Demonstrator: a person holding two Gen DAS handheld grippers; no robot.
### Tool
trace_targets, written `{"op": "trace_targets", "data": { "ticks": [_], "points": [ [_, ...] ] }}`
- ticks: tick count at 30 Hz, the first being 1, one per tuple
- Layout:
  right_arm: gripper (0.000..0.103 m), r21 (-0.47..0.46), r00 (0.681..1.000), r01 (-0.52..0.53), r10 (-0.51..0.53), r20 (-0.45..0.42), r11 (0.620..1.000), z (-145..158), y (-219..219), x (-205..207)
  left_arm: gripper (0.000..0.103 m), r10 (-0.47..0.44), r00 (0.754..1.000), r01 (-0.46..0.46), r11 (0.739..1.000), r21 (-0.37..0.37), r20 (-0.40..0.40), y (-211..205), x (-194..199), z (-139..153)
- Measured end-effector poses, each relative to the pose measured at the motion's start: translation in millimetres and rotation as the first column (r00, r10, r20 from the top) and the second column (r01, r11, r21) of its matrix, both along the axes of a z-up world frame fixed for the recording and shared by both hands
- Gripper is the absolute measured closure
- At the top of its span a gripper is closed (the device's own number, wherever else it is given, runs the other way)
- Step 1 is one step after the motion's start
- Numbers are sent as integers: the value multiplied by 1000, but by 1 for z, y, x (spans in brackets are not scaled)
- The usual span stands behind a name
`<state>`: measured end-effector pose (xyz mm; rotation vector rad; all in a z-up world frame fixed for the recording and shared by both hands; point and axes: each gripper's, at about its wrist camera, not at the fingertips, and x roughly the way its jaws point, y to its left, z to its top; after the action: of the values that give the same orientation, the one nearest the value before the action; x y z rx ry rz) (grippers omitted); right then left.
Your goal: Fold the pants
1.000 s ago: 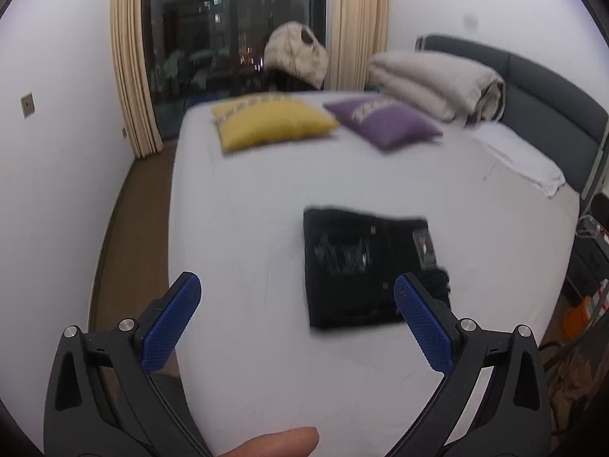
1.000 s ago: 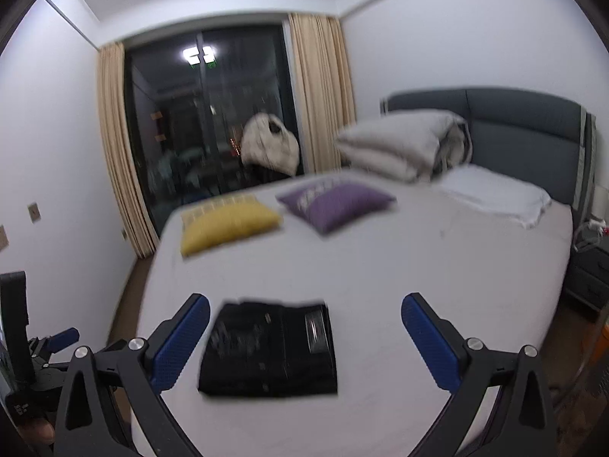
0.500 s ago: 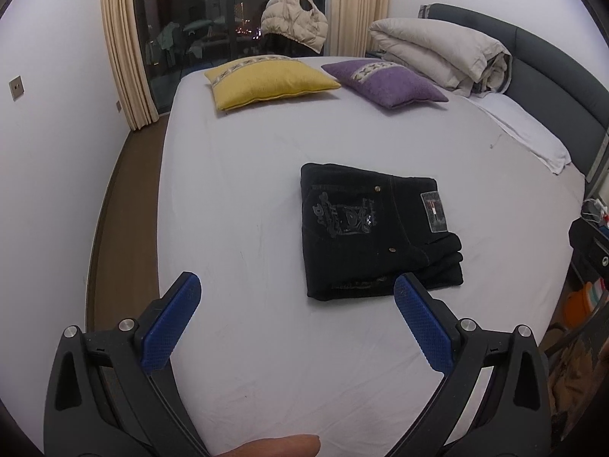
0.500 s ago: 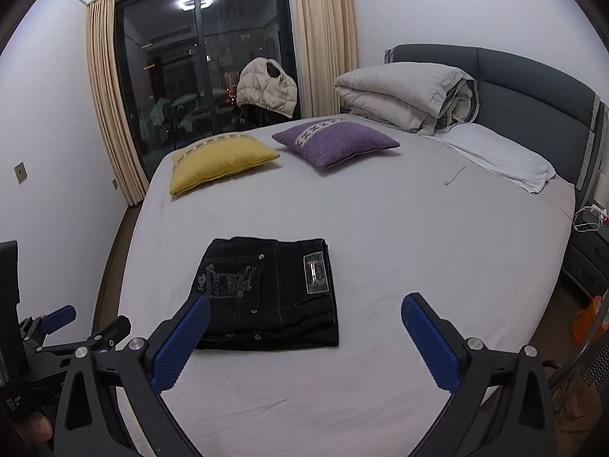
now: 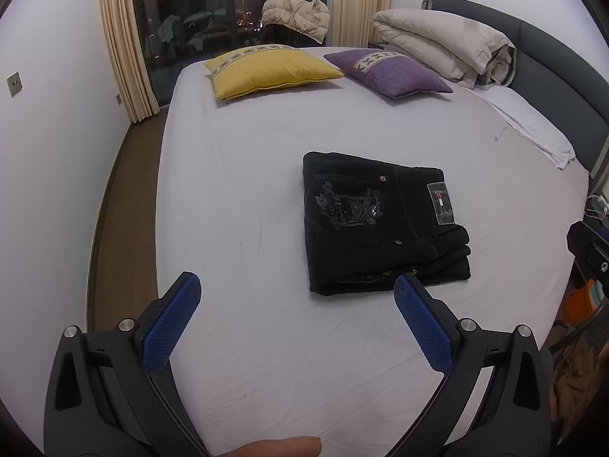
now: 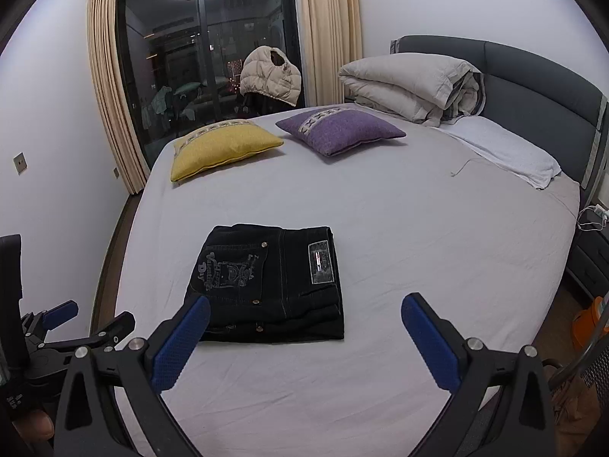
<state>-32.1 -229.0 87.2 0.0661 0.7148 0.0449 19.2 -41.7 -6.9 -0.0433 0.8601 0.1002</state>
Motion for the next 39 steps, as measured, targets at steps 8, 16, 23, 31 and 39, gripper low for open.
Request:
{"op": "trace_targets", "data": {
  "ticks": [8, 16, 23, 31, 39],
  "points": [
    [0, 0, 1000, -4, 4, -6, 1000, -1, 1, 0, 0, 0, 1000, 0, 1000, -1, -2, 0, 0, 0],
    [0, 0, 1000, -3, 3, -6, 1000, -2, 2, 0, 0, 0, 1000, 0, 1000, -1, -2, -1, 1, -2],
    [0, 0, 1000, -3, 3, -7, 1000, -1, 2, -1, 0, 1, 1000, -1, 1000, 0, -3, -1, 1, -2],
    [0, 1, 1000, -6, 6, -10, 1000, -4, 3, -4, 0, -5, 1000, 5, 1000, -1, -8, -1, 1, -5],
    [0, 1, 1000, -5, 5, -12, 1000, -4, 3, -5, 0, -5, 1000, 5, 1000, 0, -7, -1, 0, -4]
  ]
}}
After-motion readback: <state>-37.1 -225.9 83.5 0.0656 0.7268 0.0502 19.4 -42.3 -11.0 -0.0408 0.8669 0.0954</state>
